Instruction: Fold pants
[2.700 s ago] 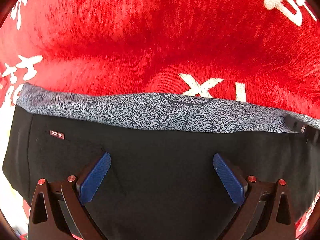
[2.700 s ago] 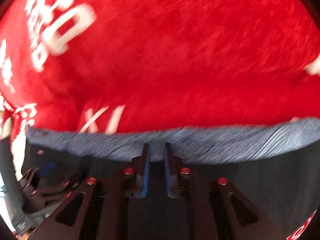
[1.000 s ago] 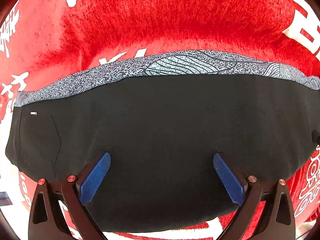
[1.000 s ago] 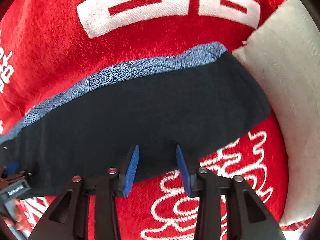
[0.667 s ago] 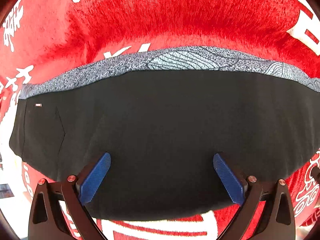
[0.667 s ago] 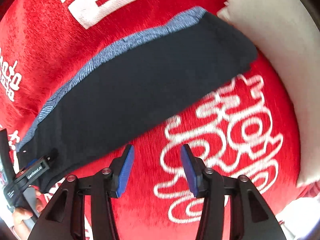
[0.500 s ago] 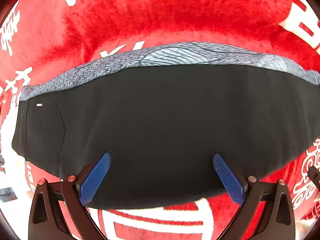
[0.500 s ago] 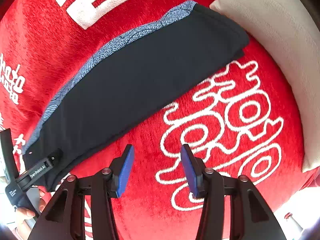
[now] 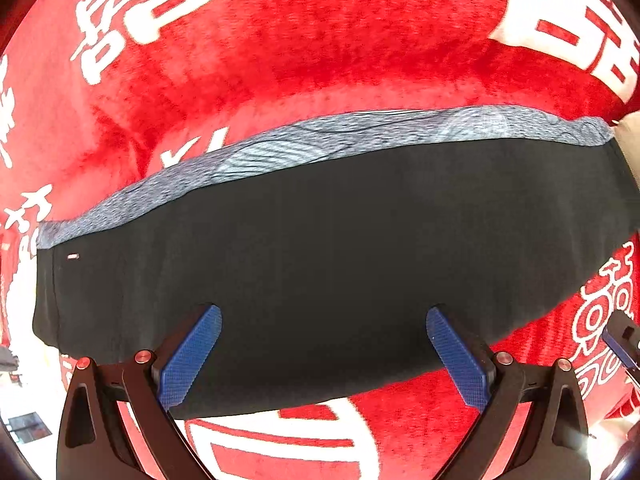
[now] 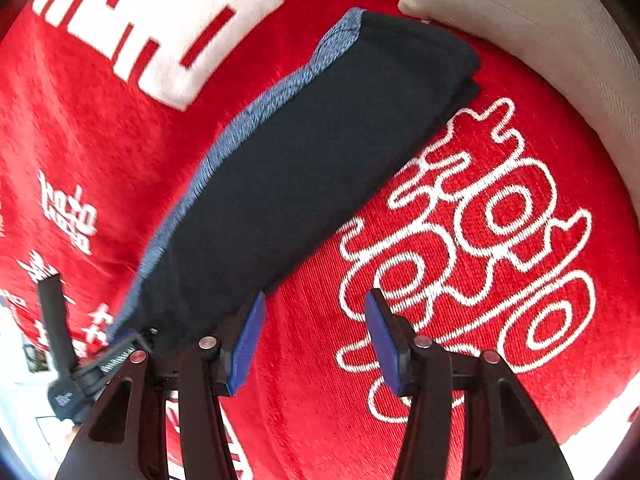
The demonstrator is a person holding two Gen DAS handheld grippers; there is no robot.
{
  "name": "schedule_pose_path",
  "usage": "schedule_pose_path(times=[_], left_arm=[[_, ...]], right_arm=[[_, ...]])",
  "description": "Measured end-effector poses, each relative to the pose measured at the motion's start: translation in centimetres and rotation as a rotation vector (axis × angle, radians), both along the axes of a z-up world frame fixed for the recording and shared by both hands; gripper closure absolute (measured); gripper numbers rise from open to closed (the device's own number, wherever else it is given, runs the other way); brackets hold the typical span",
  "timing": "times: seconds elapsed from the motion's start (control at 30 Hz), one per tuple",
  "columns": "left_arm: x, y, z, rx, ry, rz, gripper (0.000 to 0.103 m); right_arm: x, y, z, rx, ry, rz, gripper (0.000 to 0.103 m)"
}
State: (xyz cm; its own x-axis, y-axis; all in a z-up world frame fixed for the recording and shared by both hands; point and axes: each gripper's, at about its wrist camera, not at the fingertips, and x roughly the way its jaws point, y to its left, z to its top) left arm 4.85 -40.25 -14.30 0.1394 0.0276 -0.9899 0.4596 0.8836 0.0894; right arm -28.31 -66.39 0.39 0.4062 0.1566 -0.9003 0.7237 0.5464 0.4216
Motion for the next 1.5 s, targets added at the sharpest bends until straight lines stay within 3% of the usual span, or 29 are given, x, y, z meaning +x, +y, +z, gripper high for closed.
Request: schedule_pose_path(times=[0.4,0.87,1.1,1.23,1.3,1.33,1.37,1.5], left_arm=[[-0.6,-4.7,-0.9,-0.028,-0.009,-0.008,0.000],[-1.4,-5.9,-1.9,-0.012,-0.027,-0.043,0.000],[-1.3,-6.0,-1.7,-0.018,-0.017,-0.038,0.000],[-1.2,-6.4,0.2,-0.056,-0.054,-0.043,0.000],[-1.3,-6.9,1.2,-0.070,-0.086,-0.055,0.000],[-1.3,-7.1,1.4,-0.073,-0.099,-0.057,0.000],[-1.3,-7.4,1.4,-0.075,-0.105,-0.056,0.000],[-1.5,-8.1,0.4,-0.096,-0.085,-0.024,0.000]], right_arm=[[-5.4,-6.3,-1.6,0.102,-0.210,-0.292,0.047],[-5.0,-11.1,-4.2,0.135,-0.349,-0.413,0.047],[-2.3,-11.5,-4.2,0.096,-0.393,-0.379,0.045],[-0.3,-12.1,-4.5,0.115,-0.377,-0.338,0.046],[0.3,-12.6,-4.6,0.142,-0.319,-0.334,0.053],[0.4,-12.8,-4.7,0.148,-0.271,-0.334,0.077],[0.4,-12.9,-4.6,0.158,-0.271,-0.336,0.087],[1.3,-12.0,-2.3,0.114,-0.285,-0.252,0.089]])
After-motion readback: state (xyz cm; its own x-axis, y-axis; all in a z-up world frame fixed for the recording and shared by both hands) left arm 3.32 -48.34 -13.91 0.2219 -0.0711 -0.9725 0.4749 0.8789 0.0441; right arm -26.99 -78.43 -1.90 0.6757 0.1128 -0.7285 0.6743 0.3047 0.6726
